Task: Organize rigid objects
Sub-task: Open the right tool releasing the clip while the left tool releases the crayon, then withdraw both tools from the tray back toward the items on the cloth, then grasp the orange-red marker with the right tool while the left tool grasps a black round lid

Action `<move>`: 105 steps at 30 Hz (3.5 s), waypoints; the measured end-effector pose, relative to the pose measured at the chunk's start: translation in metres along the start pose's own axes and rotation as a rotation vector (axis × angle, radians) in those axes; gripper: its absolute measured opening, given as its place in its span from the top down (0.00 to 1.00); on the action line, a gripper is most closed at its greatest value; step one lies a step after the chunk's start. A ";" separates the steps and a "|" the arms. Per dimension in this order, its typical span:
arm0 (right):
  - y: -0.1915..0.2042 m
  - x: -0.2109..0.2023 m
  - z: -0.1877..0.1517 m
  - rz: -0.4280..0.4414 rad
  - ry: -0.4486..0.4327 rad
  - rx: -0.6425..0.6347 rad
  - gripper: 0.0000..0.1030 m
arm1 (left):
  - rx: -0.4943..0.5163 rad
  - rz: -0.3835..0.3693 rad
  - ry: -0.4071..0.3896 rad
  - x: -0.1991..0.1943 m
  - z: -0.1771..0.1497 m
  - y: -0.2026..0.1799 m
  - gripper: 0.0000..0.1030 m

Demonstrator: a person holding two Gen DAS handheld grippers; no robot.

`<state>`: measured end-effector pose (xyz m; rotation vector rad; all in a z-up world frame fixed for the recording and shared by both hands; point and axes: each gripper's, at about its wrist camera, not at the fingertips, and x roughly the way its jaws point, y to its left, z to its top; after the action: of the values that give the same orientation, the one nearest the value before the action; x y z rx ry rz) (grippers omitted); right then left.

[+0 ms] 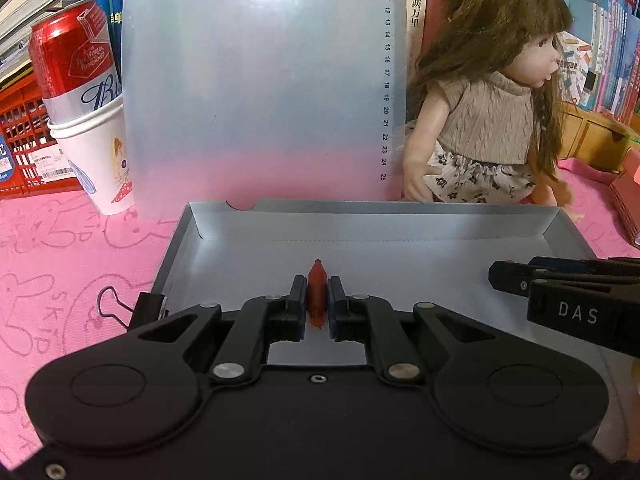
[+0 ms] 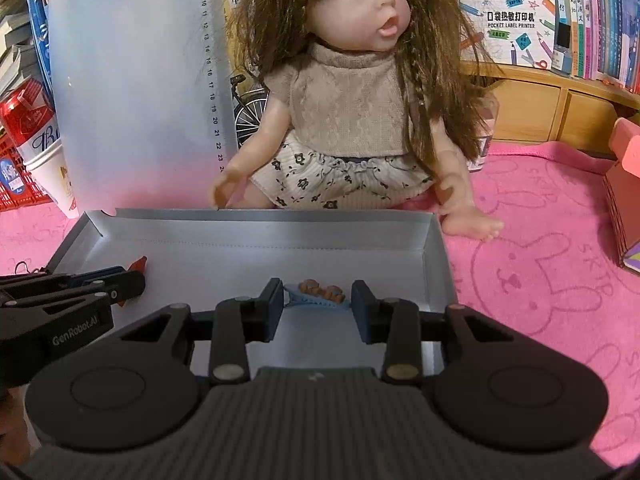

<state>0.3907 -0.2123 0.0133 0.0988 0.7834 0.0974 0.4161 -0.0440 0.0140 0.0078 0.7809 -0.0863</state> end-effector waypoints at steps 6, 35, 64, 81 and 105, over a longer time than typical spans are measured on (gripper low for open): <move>-0.002 -0.006 -0.001 0.005 -0.012 0.014 0.37 | 0.008 -0.062 0.009 -0.005 0.001 -0.001 0.77; 0.011 -0.140 -0.046 0.093 -0.174 -0.124 0.10 | 0.045 -0.075 -0.142 -0.145 -0.042 0.002 0.22; 0.000 -0.224 -0.146 0.155 -0.257 -0.198 0.01 | 0.079 -0.140 -0.129 -0.233 -0.154 0.005 0.17; 0.002 -0.240 -0.210 0.067 -0.266 -0.366 0.01 | 0.139 -0.101 -0.136 -0.263 -0.226 0.012 0.13; -0.032 -0.251 -0.254 0.171 -0.212 -0.419 0.07 | 0.145 -0.068 -0.179 -0.293 -0.284 0.036 0.13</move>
<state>0.0351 -0.2616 0.0058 -0.2187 0.5282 0.4044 0.0120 0.0254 0.0174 0.1093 0.5944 -0.2054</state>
